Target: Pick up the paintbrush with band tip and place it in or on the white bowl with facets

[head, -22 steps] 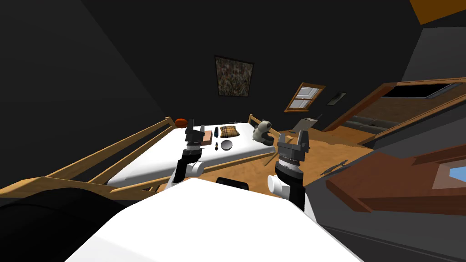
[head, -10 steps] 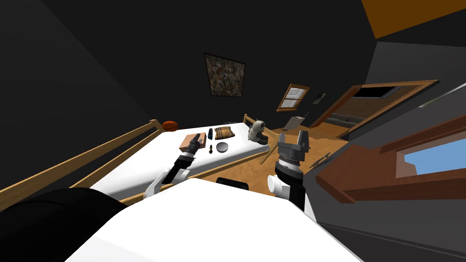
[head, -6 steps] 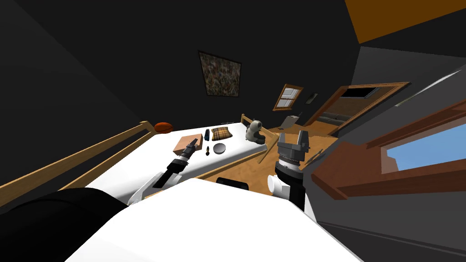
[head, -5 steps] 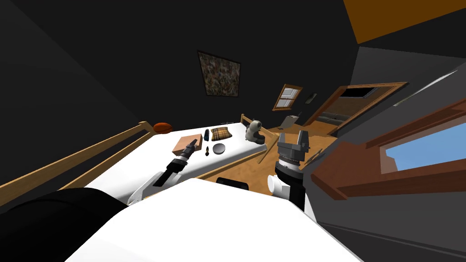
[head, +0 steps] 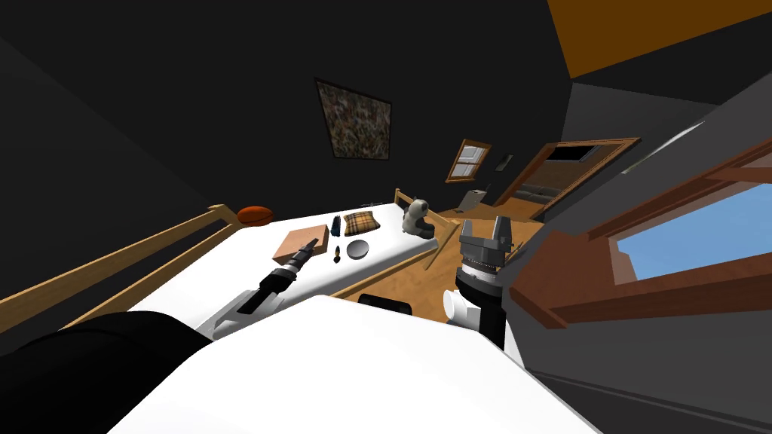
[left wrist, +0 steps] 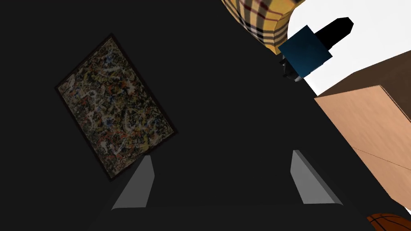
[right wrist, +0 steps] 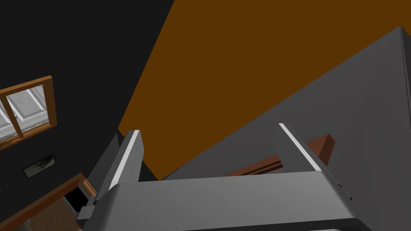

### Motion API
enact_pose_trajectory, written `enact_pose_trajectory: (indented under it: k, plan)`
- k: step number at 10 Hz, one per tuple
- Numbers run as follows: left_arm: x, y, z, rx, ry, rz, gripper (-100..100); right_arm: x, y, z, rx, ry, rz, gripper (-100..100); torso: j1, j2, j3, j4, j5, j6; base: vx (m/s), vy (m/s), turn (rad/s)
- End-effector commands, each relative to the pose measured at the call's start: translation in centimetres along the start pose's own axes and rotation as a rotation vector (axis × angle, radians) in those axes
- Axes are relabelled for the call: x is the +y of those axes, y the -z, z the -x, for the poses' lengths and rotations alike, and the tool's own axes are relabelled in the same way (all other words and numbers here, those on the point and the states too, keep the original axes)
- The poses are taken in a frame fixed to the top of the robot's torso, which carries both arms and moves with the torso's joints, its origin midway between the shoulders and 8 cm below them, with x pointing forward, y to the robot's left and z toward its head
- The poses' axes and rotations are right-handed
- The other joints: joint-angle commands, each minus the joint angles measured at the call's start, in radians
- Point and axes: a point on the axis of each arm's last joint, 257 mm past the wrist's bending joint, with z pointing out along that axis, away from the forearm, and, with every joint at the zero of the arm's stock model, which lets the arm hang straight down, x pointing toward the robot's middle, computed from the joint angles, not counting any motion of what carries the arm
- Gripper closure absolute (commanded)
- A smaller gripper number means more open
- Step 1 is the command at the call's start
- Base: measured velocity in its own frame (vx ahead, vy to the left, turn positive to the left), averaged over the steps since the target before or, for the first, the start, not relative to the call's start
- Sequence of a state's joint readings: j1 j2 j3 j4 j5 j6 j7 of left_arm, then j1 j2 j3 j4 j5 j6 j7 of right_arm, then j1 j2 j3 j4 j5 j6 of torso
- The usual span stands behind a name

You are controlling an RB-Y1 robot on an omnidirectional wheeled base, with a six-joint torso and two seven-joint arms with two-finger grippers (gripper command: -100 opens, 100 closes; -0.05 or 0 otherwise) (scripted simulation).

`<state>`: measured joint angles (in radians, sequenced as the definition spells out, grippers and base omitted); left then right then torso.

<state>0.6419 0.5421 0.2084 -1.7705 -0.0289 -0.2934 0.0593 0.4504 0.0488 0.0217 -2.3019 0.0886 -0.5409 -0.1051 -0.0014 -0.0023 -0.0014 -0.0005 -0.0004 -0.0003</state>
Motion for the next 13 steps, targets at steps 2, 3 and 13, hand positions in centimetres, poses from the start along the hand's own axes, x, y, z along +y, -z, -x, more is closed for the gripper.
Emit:
enact_pose_trajectory:
  k: [2,3,13]
  plan:
    - [4.5,2.0,2.3,0.012,-0.078,0.107,-100,0.0,0.0,0.0,0.0,0.0,0.0,0,0.0,0.0,0.0,0.0,0.0,0.0,0.049,-0.032,-0.142]
    - [5.5,2.3,2.5,0.014,-0.084,0.129,-100,0.0,0.0,0.0,0.0,0.0,0.0,0,-0.001,-0.001,-0.001,0.0,0.0,0.001,0.056,-0.028,-0.069]
    - [14.9,7.4,7.1,0.035,-0.199,0.352,-100,0.0,0.0,0.0,0.0,0.0,0.0,0,-0.001,-0.001,-0.001,0.0,0.0,0.0,0.048,-0.024,-0.078]
